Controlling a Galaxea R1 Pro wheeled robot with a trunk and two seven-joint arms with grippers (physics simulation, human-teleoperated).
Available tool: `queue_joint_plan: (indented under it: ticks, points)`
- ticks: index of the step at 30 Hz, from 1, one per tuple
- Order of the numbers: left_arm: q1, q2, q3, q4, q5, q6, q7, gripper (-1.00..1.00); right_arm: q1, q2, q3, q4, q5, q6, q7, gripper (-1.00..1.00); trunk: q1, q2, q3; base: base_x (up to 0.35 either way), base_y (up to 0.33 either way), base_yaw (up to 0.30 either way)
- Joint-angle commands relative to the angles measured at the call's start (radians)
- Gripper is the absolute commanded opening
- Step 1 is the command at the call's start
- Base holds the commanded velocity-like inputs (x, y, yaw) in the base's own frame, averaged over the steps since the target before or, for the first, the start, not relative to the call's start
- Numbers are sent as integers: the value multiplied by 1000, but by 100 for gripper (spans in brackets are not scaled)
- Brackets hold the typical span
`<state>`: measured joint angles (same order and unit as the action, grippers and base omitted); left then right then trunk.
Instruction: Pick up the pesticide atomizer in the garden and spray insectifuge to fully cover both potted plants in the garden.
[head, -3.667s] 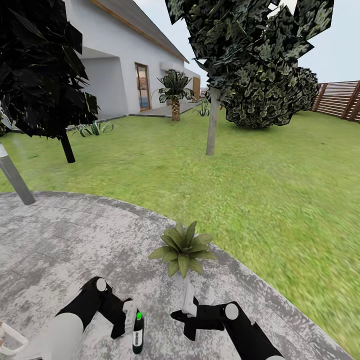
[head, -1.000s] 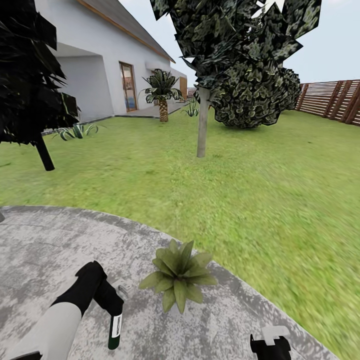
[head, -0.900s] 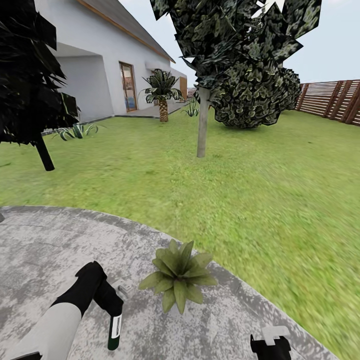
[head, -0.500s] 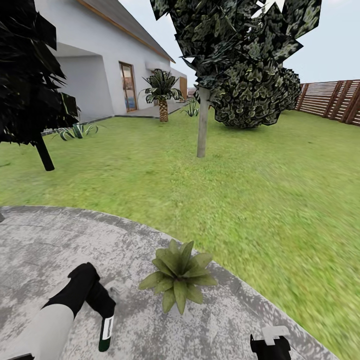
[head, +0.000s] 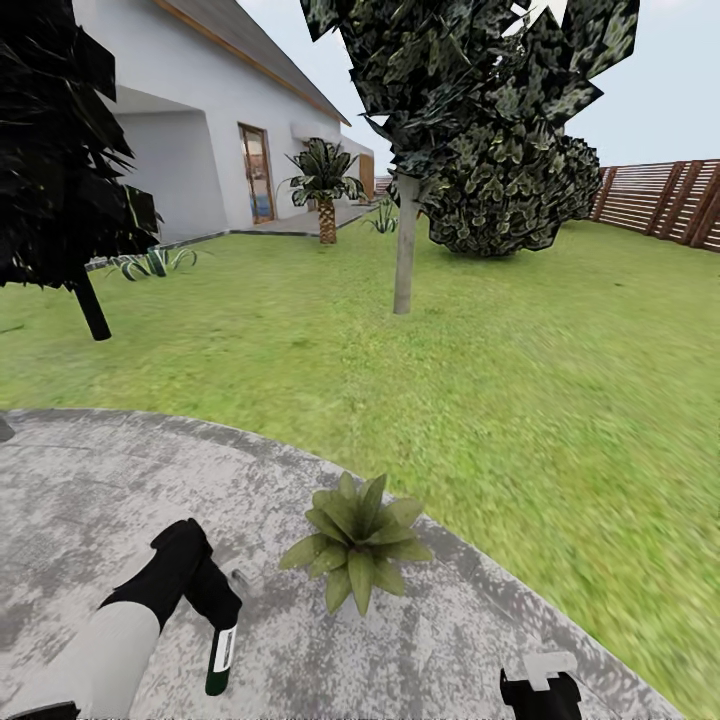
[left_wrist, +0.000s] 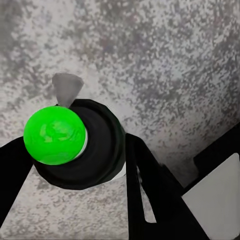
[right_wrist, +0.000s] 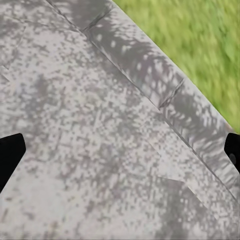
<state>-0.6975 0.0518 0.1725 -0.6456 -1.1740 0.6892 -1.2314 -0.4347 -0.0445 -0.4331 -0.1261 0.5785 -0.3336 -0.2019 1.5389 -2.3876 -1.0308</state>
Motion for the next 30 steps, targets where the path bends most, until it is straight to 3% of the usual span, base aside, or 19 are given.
queue_joint_plan:
  ticks: [1,8,10,13,22,30]
  points:
    - [-5,2,3,-1,-7,9,-8,-100,-1,0,-7,2,11,-4,-4,100,0,0,-1,-16,0,0]
    - [-91,12,1,0,-16,30,-8,-100,0,-1,-7,0,11,-4,-4,100,0,0,-1,-2,0,0]
    - [-89,15,1,2,-55,31,-9,-100,-1,-1,-7,0,11,-4,-4,100,0,0,-1,0,0,-45]
    - [-84,27,0,3,-81,25,-27,-100,-1,-2,-7,0,11,-4,-4,100,0,0,-1,0,0,-207]
    - [-83,14,0,10,-84,29,-49,-100,-1,-2,-7,0,11,-4,-4,100,0,0,-1,0,0,-51]
    - [-64,31,0,17,-85,22,-42,-100,-1,-2,-7,0,11,-4,-4,100,0,0,-1,0,50,0]
